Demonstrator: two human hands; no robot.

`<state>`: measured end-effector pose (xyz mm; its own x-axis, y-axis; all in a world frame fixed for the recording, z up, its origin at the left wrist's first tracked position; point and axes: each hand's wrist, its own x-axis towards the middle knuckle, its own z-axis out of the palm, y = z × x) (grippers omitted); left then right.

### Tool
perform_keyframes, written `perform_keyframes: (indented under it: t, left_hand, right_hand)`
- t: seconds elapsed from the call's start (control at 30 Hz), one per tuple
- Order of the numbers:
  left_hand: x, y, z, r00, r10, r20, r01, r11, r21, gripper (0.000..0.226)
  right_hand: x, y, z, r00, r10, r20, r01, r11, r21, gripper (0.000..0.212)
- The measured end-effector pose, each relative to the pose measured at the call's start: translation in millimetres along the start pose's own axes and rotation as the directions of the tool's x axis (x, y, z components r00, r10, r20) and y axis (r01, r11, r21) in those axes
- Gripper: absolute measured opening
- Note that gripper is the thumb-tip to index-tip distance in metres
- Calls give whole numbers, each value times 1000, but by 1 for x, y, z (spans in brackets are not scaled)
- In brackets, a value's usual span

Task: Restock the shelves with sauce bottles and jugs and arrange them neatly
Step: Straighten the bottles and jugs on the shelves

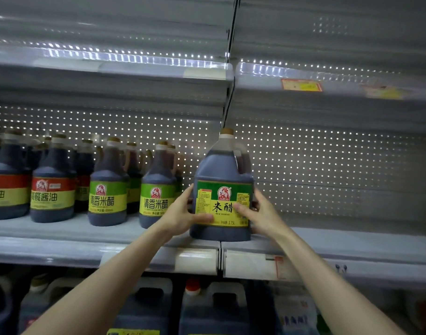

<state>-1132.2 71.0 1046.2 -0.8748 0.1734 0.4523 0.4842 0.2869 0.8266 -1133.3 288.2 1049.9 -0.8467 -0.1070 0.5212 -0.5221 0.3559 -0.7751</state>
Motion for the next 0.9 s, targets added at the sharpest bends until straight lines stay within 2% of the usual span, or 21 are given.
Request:
perform_keyframes:
  t: [0.4, 0.9]
  left_hand:
    - [18, -8, 2, 999, -27, 19, 28, 1000, -8, 76]
    - [27, -13, 3, 999, -32, 43, 33, 999, -25, 64]
  right_hand:
    - [14, 9, 2, 1000, -24, -5, 24, 1000, -16, 64]
    - [24, 18, 5, 1000, -6, -3, 6, 1000, 2, 57]
